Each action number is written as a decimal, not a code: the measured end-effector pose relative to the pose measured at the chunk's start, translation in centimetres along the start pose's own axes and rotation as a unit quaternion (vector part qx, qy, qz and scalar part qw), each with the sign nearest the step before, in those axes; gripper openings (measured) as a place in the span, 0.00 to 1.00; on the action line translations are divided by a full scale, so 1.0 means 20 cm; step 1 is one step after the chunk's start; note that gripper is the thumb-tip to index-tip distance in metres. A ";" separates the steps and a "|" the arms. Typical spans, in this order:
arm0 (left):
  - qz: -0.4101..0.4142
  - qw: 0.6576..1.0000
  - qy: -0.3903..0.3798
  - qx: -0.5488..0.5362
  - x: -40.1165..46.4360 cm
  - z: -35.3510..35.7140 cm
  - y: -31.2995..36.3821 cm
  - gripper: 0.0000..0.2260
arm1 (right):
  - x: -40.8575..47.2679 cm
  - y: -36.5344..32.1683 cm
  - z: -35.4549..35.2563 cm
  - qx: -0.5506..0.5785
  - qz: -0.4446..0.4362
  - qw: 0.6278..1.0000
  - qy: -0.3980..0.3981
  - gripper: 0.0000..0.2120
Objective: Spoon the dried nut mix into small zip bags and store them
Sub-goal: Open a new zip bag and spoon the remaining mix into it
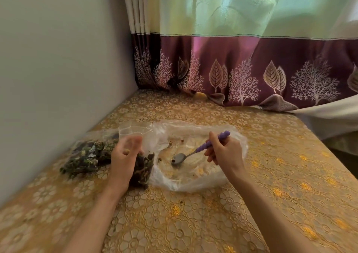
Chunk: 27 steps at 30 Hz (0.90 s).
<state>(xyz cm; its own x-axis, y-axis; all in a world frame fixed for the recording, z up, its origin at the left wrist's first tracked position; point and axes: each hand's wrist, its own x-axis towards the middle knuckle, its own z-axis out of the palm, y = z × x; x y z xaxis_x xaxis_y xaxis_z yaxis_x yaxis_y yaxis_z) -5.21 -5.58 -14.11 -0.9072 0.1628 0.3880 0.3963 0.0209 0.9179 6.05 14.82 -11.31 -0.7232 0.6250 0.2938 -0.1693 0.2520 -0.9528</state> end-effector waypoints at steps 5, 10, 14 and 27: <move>0.000 1.000 0.011 -0.008 0.00 0.00 0.00 0.28 | 0.01 0.00 0.12 0.005 0.018 0.999 -0.036 0.23; -0.003 1.000 0.022 -0.009 0.00 0.01 -0.01 0.30 | 0.00 0.03 0.16 0.027 0.029 0.998 -0.050 0.24; -0.007 1.000 0.015 -0.013 0.02 0.01 -0.04 0.33 | -0.01 0.05 0.19 0.089 0.066 0.992 -0.061 0.24; 0.015 1.000 -0.006 0.010 0.01 0.02 -0.02 0.28 | 0.05 0.04 0.11 0.158 0.141 0.976 0.049 0.16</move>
<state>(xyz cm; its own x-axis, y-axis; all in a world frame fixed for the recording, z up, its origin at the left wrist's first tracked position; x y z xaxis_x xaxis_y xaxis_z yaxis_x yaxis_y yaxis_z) -5.42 -5.15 -14.38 -0.8933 0.1756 0.4137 0.4258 0.0365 0.9041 3.79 13.99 -11.98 -0.7062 0.7080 0.0082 -0.1822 -0.1706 -0.9684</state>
